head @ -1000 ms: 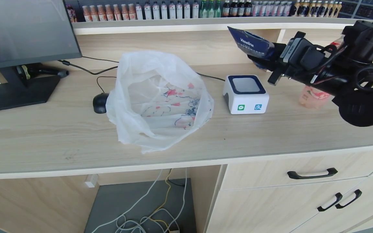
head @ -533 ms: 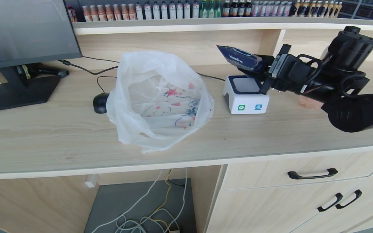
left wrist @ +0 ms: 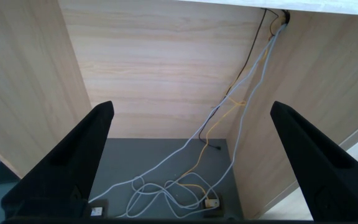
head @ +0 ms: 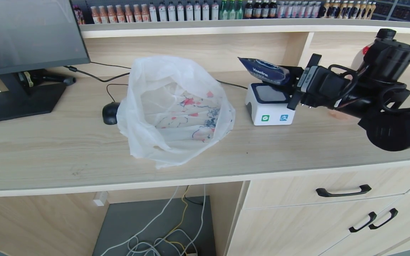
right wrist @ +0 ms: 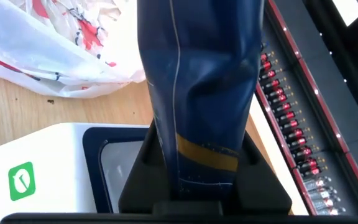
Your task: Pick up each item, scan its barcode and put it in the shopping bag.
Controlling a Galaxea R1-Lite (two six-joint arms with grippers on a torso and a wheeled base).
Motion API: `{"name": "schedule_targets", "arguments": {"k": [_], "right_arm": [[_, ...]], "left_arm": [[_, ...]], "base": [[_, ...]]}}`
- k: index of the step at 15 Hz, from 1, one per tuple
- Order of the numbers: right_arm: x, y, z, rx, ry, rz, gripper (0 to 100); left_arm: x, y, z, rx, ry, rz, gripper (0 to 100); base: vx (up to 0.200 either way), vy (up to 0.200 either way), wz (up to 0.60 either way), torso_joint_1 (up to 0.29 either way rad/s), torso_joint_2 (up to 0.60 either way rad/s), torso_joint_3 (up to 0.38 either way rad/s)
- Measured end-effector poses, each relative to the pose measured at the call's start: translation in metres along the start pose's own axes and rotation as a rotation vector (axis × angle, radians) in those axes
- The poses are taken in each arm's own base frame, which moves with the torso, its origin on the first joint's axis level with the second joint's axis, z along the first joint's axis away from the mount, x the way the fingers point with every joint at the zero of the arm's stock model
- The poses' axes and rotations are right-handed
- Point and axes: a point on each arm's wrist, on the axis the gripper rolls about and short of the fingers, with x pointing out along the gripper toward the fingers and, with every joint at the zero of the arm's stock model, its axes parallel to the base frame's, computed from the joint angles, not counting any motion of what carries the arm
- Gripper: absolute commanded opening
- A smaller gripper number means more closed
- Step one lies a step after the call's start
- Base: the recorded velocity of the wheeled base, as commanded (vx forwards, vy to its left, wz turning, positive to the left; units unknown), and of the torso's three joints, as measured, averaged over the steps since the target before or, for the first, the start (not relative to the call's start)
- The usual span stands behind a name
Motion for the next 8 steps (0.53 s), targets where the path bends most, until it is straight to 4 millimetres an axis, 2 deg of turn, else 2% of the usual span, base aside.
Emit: {"name": "schedule_targets", "arguments": {"k": [5,8], "right_arm": [[-0.005,0.018,-0.002,0.009,0.021,0.044,0],[-0.005,0.016,-0.006,0.009,0.039,0.036,0]], "left_arm": [[0.0,0.0,0.0,-0.001,0.0,0.001,100],[0.0,0.0,0.0,0.0,0.0,0.0,100]], "base": [[0.0,0.0,0.0,0.0,0.0,0.0],[0.0,0.0,0.0,0.0,0.0,0.0]]}}
